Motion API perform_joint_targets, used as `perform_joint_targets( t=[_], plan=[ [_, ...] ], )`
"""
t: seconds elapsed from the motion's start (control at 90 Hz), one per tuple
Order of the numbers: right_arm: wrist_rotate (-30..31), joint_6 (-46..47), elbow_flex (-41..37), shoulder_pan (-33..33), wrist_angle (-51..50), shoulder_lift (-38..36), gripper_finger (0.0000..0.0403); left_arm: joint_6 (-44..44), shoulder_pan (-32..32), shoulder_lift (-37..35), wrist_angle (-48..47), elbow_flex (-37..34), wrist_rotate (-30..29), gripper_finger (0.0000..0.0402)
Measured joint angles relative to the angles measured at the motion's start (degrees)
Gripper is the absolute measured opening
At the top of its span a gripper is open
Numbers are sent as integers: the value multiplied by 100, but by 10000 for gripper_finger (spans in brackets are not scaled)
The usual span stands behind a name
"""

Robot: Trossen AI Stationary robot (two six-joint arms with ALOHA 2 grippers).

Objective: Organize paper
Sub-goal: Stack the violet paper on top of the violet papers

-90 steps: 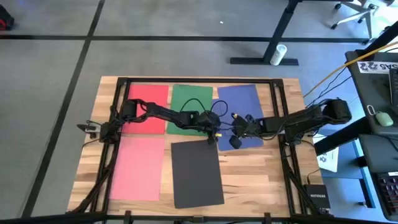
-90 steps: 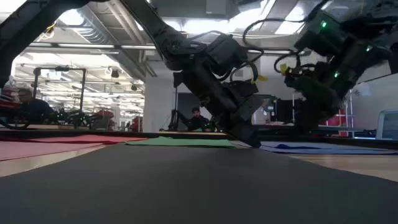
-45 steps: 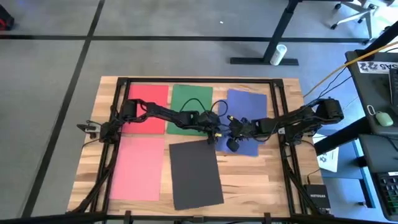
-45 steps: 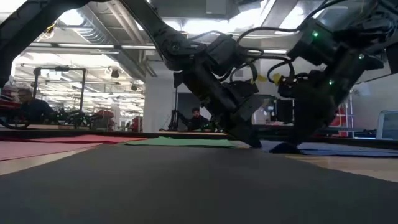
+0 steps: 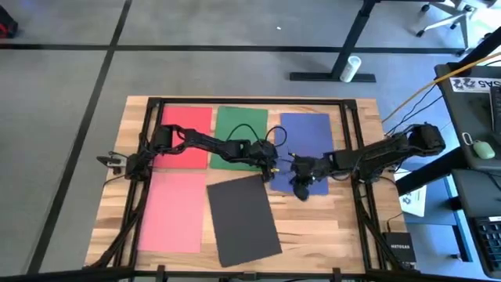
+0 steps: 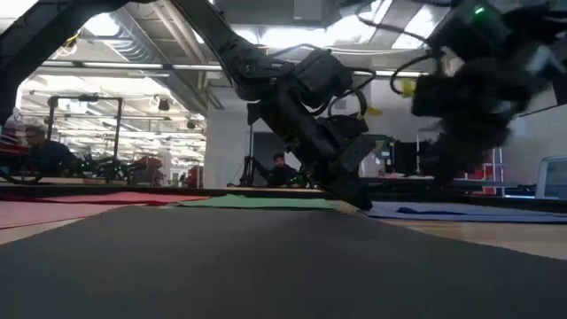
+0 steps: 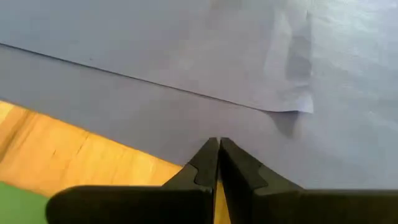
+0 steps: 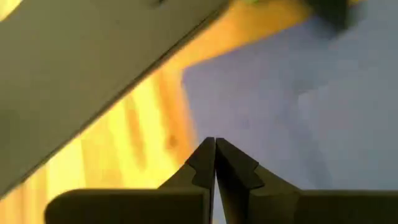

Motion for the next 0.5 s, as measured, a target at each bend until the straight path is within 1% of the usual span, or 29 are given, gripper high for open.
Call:
perform_joint_targets(
  t=[0.056,0.156,0.267,0.389,0.5],
  plan=[
    [87,135,0,296,-293,15,0,53,-19,0,0,0,17,0],
    [422,393,-2,826,-707,61,0,71,-74,0,4,0,25,0],
    [647,689,0,1249,-865,61,0,76,-126,0,15,0,42,0],
    [778,1025,0,1434,-1309,71,0,95,-136,0,31,0,62,0],
    [1006,1410,36,1425,-1615,82,0,93,-111,0,35,0,89,0]
  ],
)
